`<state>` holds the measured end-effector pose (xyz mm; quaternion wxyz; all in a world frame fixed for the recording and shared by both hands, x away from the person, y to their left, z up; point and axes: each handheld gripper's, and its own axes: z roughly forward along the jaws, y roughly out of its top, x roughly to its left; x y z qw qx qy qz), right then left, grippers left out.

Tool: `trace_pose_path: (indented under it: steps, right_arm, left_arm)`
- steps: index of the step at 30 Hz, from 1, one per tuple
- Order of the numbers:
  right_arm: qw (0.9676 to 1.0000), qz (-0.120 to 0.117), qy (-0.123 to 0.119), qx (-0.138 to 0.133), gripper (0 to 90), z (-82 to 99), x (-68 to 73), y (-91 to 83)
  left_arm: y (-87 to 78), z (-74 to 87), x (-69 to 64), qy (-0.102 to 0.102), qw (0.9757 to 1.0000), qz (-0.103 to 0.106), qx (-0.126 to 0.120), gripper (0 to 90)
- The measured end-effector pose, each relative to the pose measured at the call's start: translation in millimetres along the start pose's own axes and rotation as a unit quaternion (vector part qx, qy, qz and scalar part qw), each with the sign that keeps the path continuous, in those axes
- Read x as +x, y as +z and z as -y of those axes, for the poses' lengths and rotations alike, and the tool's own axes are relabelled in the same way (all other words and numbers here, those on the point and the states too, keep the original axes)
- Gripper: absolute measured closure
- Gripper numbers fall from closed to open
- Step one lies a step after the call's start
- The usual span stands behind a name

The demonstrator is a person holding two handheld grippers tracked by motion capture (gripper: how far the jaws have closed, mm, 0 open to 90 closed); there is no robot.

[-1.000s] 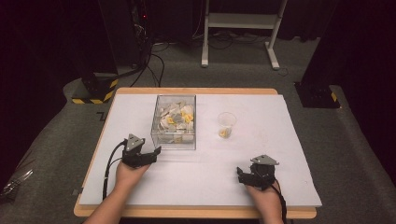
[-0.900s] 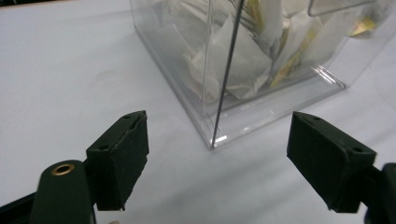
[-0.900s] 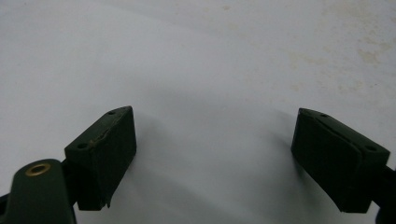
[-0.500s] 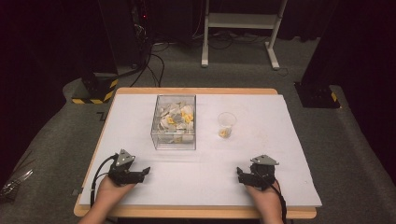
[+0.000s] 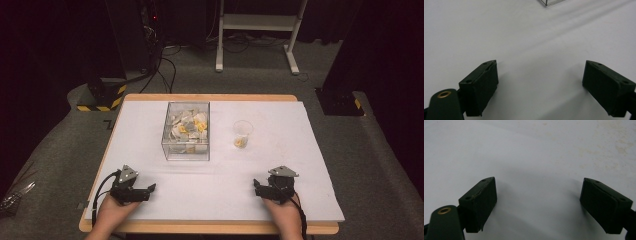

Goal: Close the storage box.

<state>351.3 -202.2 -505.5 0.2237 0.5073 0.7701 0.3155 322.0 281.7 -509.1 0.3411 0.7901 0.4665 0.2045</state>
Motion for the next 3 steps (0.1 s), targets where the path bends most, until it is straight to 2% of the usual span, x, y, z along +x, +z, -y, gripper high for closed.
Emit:
trace_pose_path:
  steps: [3]
  right_arm:
    - [1.0000, 0.000, 0.000, 0.000, 14.0, 0.0, 0.0, 0.1]
  left_arm:
    - [-0.1, 0.2, 0.3, 0.001, 1.0000, 0.001, -0.001, 13.3]
